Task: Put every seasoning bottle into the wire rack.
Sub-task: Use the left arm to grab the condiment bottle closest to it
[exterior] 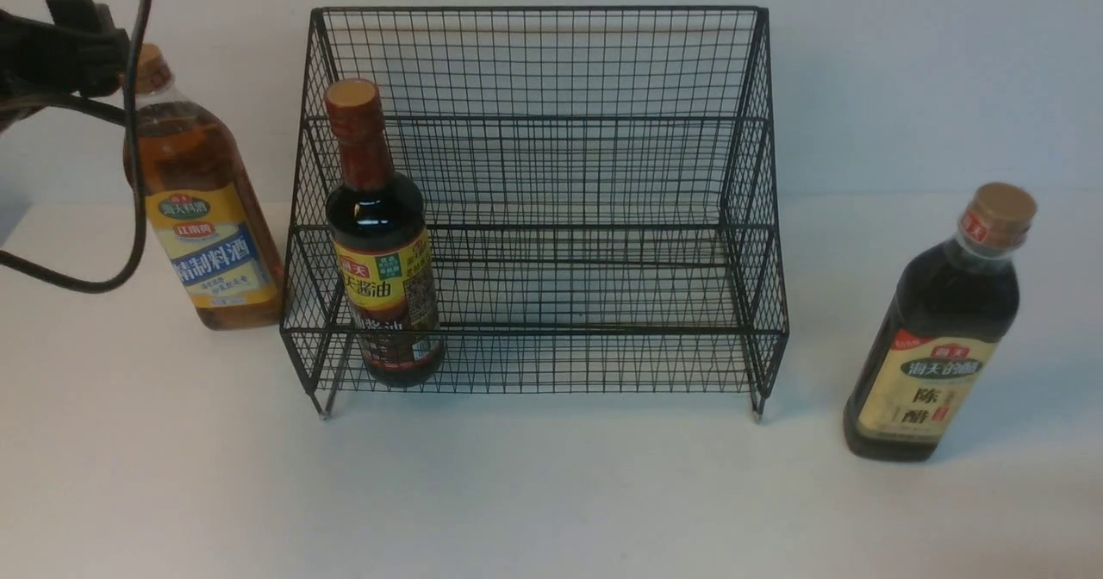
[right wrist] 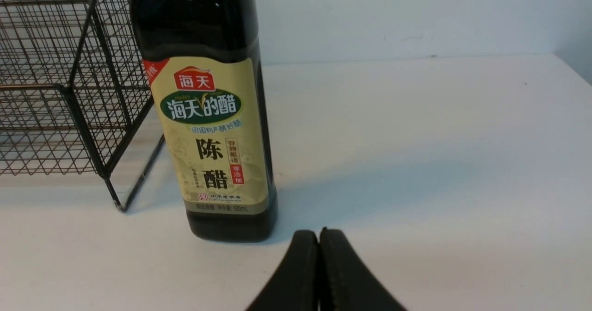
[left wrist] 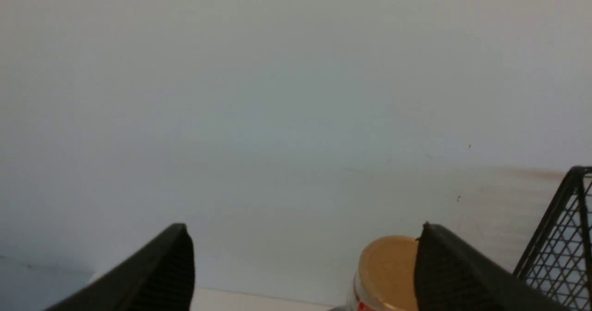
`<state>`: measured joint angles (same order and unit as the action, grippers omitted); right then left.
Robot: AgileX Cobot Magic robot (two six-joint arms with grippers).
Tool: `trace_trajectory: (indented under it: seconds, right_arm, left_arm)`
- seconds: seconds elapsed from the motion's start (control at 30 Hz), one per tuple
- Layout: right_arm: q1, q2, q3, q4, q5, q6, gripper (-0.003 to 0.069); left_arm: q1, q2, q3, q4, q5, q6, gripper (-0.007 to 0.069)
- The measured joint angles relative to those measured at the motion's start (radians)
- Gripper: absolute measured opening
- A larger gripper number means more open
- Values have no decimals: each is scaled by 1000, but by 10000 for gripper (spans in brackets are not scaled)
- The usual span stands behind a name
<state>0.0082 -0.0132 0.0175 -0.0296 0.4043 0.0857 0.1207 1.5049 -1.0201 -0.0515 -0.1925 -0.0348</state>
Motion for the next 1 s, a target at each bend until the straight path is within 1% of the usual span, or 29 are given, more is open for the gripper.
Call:
trace_trajectory:
  seconds: [0.33,0.57,0.77,1.0]
  right_arm:
    - [0,0,0,0,0,0,-12]
    - [0,0,0,0,0,0,-12]
    - [0,0,0,0,0,0,-12]
    - [0,0,0,0,0,0,-12]
  left_arm:
    - [-34,23,0,16,-61,-1,586]
    - [-40,44,0,21,-104,-1,586]
    - [-63,93,0,23,-124,-1,586]
    - [-64,185,0,4,-166,-1,585]
